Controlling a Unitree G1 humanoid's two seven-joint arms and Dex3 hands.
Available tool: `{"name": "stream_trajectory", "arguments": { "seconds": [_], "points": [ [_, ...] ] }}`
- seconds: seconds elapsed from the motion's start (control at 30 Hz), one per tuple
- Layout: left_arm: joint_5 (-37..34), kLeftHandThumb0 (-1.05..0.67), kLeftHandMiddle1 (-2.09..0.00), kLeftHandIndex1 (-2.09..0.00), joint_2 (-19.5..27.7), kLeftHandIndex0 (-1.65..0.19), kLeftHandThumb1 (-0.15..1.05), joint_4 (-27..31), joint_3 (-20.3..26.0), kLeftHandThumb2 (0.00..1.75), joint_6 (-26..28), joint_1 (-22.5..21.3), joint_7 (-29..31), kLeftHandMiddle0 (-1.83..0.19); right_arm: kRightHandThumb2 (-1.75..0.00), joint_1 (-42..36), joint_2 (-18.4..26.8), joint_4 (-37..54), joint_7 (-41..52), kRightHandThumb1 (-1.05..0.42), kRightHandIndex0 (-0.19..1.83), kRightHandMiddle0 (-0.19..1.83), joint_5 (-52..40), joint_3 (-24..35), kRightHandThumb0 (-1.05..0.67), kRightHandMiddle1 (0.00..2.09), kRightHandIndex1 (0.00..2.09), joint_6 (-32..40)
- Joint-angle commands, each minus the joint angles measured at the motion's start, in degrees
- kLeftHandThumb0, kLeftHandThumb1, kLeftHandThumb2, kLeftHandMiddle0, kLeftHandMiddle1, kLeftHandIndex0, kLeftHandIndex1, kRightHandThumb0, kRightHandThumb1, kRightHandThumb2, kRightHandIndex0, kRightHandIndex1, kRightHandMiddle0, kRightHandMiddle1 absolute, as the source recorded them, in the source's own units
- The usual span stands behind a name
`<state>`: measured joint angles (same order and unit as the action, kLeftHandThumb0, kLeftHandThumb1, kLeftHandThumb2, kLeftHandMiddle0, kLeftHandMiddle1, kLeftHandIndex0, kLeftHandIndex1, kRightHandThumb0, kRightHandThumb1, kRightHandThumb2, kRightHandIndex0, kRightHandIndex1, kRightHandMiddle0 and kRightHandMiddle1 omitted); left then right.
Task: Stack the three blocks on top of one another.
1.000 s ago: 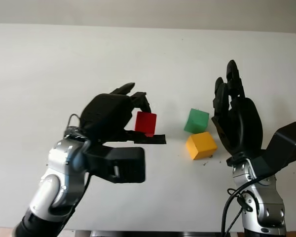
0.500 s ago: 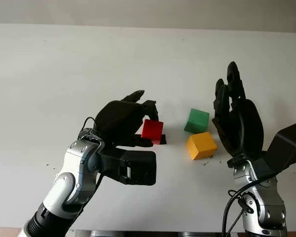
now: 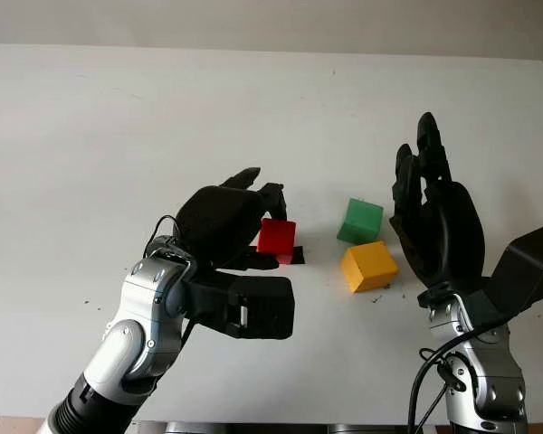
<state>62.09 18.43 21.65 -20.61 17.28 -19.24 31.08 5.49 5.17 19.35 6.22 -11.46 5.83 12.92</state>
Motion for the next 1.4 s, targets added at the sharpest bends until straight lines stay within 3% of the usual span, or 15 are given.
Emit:
{"name": "stream_trajectory", "arguments": {
  "seconds": [0.0,0.1,0.13,0.23,0.27,0.4,0.63,0.77,1.0,1.13,1.27,1.37],
  "points": [
    [0.76,-0.46,-0.04,-1.64,-0.06,-0.12,1.05,0.64,-0.34,0.07,-0.31,1.25,-1.01,0.03,-0.65,-0.62,0.41,1.13,0.00,-1.05,-0.19,-0.19,-0.13,0.42,-0.65,0.00,0.00,-0.37],
    [1.44,-0.48,-0.04,-1.60,0.23,-0.06,1.04,0.40,-0.33,0.06,-0.97,1.60,-1.96,0.04,-0.65,-0.60,0.44,1.00,0.06,-1.05,-0.19,-0.19,-0.08,0.43,-0.65,0.00,0.00,-0.38],
    [1.51,-0.49,-0.04,-1.39,0.23,-0.01,1.05,0.35,-0.27,0.06,-1.14,1.69,-2.14,0.05,-0.65,-0.58,0.45,0.92,0.08,-1.05,-0.19,-0.19,-0.02,0.43,-0.65,0.00,0.00,-0.45],
    [1.59,-0.50,-0.05,-1.11,0.07,-0.02,1.05,0.44,-0.05,0.06,-1.48,1.95,-2.48,0.07,-0.64,-0.63,0.40,1.01,0.06,-1.05,-0.19,-0.19,0.06,0.43,-0.66,0.00,0.00,-0.46],
    [1.67,-0.52,-0.05,-0.87,-0.02,-0.04,1.04,0.45,-0.01,0.06,-1.52,2.07,-2.69,0.07,-0.64,-0.67,0.40,1.07,0.07,-1.05,-0.19,-0.19,0.06,0.43,-0.66,0.00,0.00,-0.44],
    [1.49,-0.56,-0.05,-0.46,-0.19,-0.06,1.04,1.04,0.06,0.05,-1.31,2.43,-1.80,0.11,-0.64,-0.84,0.59,1.06,0.46,-1.05,-0.19,-0.19,0.05,0.47,-0.66,0.00,0.00,-0.78],
    [-4.62,-0.62,-0.02,-0.21,0.27,0.04,1.04,5.15,2.21,0.06,-1.24,3.42,3.58,0.19,-0.63,-1.21,0.22,1.41,0.27,-1.05,-0.19,-0.19,-0.20,0.85,-0.67,0.00,0.00,-0.53],
    [-9.58,-0.71,0.00,-0.06,0.41,0.18,1.04,9.24,4.59,0.05,2.15,3.20,9.82,0.19,-0.61,-1.24,0.46,1.55,0.63,-1.05,-0.19,-0.19,-0.63,1.17,-0.67,0.00,0.00,-0.63],
    [-15.80,-0.80,0.00,0.00,0.30,0.19,1.02,14.76,10.31,0.05,7.26,3.39,11.22,0.19,-0.62,-1.03,0.68,1.71,0.05,-1.05,-0.19,-0.19,0.16,1.25,-0.68,0.00,0.00,-0.26],
    [-22.70,-0.86,0.00,0.00,-1.65,0.19,1.04,16.85,15.90,0.13,9.01,4.53,7.05,0.19,-0.53,-0.46,2.36,0.95,1.68,-1.05,-0.19,-0.19,0.31,1.90,-0.69,0.00,0.00,-2.13],
    [-27.37,-0.90,0.00,0.00,-3.22,0.19,1.05,14.28,21.60,0.59,5.72,6.42,-3.62,0.19,-0.32,1.53,4.12,0.22,2.92,-1.05,-0.19,-0.19,-0.99,3.66,-0.70,0.00,0.00,-1.98],
    [-34.21,-0.87,-0.02,-0.02,-7.28,0.18,1.05,10.09,27.29,0.66,3.88,6.02,-12.68,0.19,-0.14,3.69,7.41,-0.43,5.21,-1.04,-0.19,-0.19,-1.37,5.00,-0.71,0.00,0.00,-1.66]
  ]
}}
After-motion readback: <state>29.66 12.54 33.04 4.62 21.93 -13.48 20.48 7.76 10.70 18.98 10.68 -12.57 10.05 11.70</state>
